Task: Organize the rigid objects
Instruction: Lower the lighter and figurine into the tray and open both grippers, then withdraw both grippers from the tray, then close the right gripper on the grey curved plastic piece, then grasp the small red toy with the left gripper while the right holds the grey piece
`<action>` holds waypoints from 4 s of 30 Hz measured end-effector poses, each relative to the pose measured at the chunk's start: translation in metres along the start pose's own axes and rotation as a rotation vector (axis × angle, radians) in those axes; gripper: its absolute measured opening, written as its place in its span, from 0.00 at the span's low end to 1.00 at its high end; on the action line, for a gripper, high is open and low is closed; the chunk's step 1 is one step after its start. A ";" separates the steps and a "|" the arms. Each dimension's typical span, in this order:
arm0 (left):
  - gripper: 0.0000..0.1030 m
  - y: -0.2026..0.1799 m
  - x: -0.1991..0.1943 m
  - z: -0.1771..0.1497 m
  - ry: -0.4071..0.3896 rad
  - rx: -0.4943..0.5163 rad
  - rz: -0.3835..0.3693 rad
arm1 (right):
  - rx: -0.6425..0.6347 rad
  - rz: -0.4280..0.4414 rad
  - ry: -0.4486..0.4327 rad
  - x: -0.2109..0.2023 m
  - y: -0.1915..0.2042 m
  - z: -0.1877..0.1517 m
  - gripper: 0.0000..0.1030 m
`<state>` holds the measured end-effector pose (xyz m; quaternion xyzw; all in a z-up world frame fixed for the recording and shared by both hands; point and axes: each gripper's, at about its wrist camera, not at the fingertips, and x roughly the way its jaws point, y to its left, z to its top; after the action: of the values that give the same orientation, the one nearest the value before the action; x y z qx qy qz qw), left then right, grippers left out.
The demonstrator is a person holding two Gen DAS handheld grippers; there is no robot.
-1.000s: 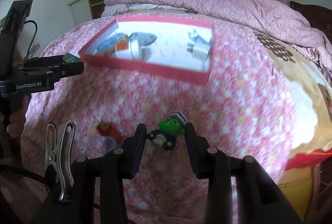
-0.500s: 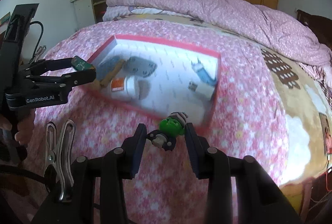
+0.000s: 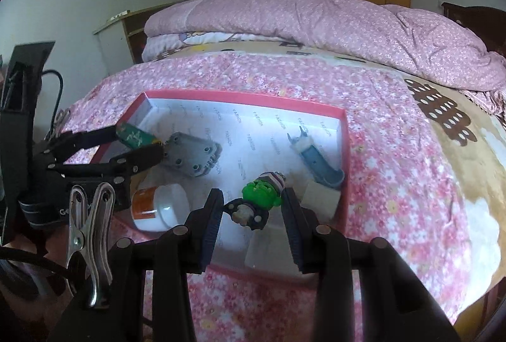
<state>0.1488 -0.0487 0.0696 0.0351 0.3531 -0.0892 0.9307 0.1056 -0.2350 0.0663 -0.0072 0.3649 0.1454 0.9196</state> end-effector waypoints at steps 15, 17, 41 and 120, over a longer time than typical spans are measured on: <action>0.82 0.008 0.005 -0.003 0.027 -0.066 0.018 | 0.039 0.023 -0.012 0.013 -0.001 -0.001 0.39; 0.82 0.007 0.000 -0.005 0.026 -0.064 0.030 | 0.042 0.029 -0.030 0.008 0.000 -0.003 0.40; 0.82 0.013 -0.071 -0.039 0.017 -0.101 0.061 | 0.111 0.058 -0.113 -0.046 0.012 -0.030 0.53; 0.55 -0.097 -0.080 -0.151 0.211 0.184 -0.201 | 0.220 0.124 0.175 -0.084 -0.001 -0.178 0.18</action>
<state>-0.0269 -0.1130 0.0092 0.0937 0.4411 -0.2093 0.8677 -0.0718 -0.2794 -0.0077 0.1035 0.4571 0.1599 0.8688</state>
